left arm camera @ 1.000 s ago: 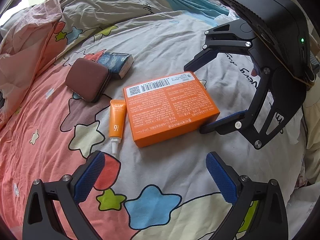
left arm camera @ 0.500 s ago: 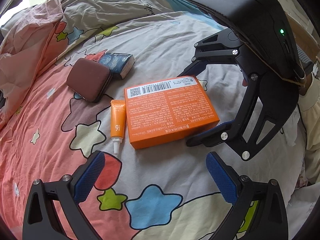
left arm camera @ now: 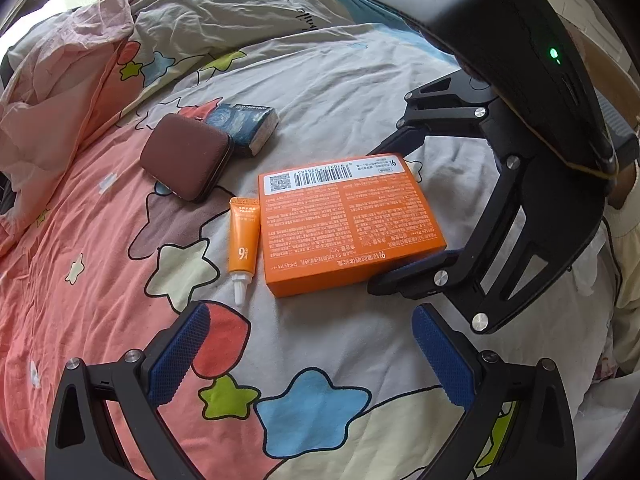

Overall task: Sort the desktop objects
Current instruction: 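Close the right tool on the orange box's sides, then lift the orange box with the right tool while the left tool grasps the orange tube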

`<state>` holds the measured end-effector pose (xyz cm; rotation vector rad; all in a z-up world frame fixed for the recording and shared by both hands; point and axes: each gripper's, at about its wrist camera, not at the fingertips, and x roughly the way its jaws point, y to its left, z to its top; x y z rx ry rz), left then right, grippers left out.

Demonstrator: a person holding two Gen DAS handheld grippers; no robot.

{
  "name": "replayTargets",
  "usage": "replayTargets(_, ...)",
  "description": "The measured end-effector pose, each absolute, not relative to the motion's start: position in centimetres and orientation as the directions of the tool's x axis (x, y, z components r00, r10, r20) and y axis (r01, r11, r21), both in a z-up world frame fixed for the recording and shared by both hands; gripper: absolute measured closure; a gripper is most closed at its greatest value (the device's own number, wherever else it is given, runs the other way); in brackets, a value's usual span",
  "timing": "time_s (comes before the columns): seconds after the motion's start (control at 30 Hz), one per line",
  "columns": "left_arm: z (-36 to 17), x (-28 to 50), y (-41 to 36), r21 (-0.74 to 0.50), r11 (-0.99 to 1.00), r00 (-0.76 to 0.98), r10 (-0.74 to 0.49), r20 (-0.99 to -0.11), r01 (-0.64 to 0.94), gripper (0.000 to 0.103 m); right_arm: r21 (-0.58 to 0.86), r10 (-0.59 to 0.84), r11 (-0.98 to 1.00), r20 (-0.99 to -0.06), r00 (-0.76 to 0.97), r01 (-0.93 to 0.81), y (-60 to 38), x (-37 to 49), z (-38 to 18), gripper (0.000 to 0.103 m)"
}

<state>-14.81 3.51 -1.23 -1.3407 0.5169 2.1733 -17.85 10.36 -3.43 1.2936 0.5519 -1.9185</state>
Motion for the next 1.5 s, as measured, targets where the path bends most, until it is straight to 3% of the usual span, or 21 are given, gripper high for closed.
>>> replayTargets(0.93, -1.5, -18.8, 4.3, 0.054, -0.867, -0.401, 0.173, -0.900, -0.496, 0.004, 0.175, -0.402, -0.839, -0.837, -0.371, 0.515, 19.9, -16.5, 0.9, 0.024)
replayTargets(0.97, -1.5, -19.0, 4.3, 0.060, -0.874, -0.404, 0.162, -0.900, -0.483, 0.010, 0.181, -0.407, -0.840, -0.833, -0.374, 0.512, 20.1, -16.4, 1.0, 0.024)
replayTargets(1.0, -1.5, -19.2, 4.2, 0.069, -0.882, -0.409, 0.146, -0.901, -0.466, 0.029, 0.186, -0.412, -0.840, -0.829, -0.377, 0.509, 20.3, -16.4, 1.1, 0.024)
replayTargets(1.07, -2.0, -19.8, 3.8, 0.058, -0.897, -0.373, 0.123, -0.920, -0.439, 0.053, 0.191, -0.418, -0.841, -0.825, -0.382, 0.507, 20.5, -16.2, 1.2, 0.024)
replayTargets(1.33, -2.6, -19.9, 3.9, 0.030, -0.896, -0.339, 0.137, -0.931, -0.443, 0.058, 0.183, -0.422, -0.831, -0.823, -0.380, 0.526, 20.1, -15.6, 1.0, 0.025)
replayTargets(1.4, -2.5, -19.9, 3.8, 0.019, -0.899, -0.332, 0.142, -0.932, -0.438, 0.077, 0.178, -0.419, -0.828, -0.826, -0.377, 0.532, 19.8, -15.5, 0.9, 0.025)
replayTargets(1.5, -2.3, -19.7, 3.7, 0.023, -0.899, -0.331, 0.137, -0.933, -0.437, 0.086, 0.179, -0.422, -0.827, -0.825, -0.376, 0.534, 19.7, -15.6, 0.8, 0.025)
